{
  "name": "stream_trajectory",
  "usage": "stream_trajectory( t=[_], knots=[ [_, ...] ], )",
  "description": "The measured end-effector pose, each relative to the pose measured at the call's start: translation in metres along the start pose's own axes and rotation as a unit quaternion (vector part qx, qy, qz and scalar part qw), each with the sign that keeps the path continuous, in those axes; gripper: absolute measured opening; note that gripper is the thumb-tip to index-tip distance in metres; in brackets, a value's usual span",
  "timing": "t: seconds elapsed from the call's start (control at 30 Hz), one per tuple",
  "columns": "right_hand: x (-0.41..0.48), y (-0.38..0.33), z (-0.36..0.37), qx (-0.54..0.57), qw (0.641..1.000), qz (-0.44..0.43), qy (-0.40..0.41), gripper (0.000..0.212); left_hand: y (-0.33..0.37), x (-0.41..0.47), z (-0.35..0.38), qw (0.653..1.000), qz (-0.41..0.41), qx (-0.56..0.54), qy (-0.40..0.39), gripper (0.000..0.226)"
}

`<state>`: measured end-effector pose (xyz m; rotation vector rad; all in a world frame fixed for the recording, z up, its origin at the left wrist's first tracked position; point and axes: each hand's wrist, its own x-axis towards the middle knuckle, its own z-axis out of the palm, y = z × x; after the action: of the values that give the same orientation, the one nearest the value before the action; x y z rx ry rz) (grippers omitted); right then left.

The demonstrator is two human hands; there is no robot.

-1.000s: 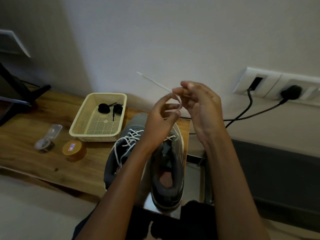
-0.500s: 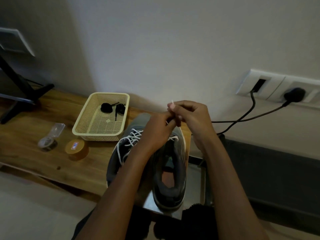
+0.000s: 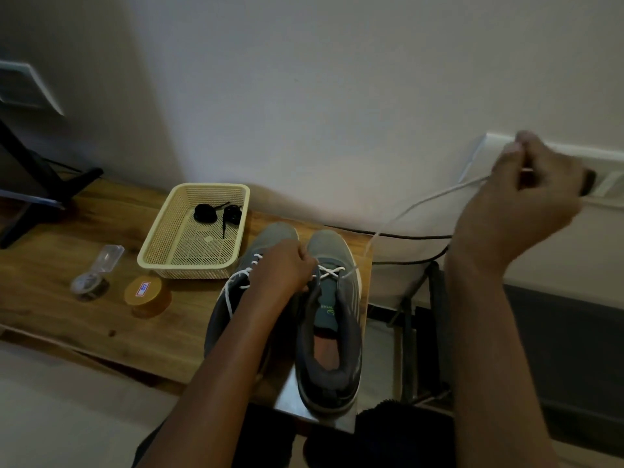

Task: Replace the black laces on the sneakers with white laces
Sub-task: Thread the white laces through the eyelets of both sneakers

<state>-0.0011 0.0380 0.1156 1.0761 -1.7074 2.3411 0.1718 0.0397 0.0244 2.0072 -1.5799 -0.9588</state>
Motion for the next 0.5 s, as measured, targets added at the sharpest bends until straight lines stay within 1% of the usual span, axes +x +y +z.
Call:
stream_trajectory(
  t=[0.03, 0.07, 0.13, 0.17, 0.27, 0.33, 0.43, 0.47, 0.5],
  knots=[
    [-0.005, -0.002, 0.003, 0.002, 0.999, -0.016, -0.051, 0.018, 0.002, -0.003, 0.001, 0.999, -0.007, 0.015, -0.04, 0.024],
    [-0.012, 0.0, 0.006, 0.002, 0.994, -0.011, -0.113, 0.018, 0.003, -0.006, 0.003, 0.997, -0.005, 0.041, -0.069, 0.023],
    [-0.03, 0.008, 0.009, 0.011, 0.97, 0.052, -0.236, 0.017, 0.003, -0.011, 0.005, 0.993, 0.01, 0.086, -0.079, 0.021],
    [-0.041, 0.015, 0.009, 0.017, 0.957, 0.095, -0.275, 0.015, 0.002, -0.012, 0.007, 0.993, 0.015, 0.093, -0.069, 0.019],
    [-0.067, 0.036, 0.011, 0.018, 0.923, 0.191, -0.334, 0.009, -0.004, -0.014, 0.007, 0.995, 0.015, 0.084, -0.041, 0.014],
    [-0.08, 0.048, 0.011, 0.0, 0.906, 0.214, -0.365, 0.011, -0.008, -0.012, 0.005, 0.996, 0.015, 0.079, -0.038, 0.017],
    [-0.096, 0.062, 0.011, -0.041, 0.873, 0.217, -0.434, 0.022, -0.013, -0.007, -0.001, 0.997, -0.005, 0.062, -0.052, 0.02],
    [-0.1, 0.064, 0.011, -0.073, 0.86, 0.201, -0.464, 0.02, -0.015, -0.006, -0.002, 0.997, -0.012, 0.055, -0.056, 0.019],
    [-0.104, 0.065, 0.011, -0.128, 0.845, 0.164, -0.492, 0.016, -0.017, -0.004, -0.002, 0.997, -0.014, 0.054, -0.055, 0.018]
  ],
)
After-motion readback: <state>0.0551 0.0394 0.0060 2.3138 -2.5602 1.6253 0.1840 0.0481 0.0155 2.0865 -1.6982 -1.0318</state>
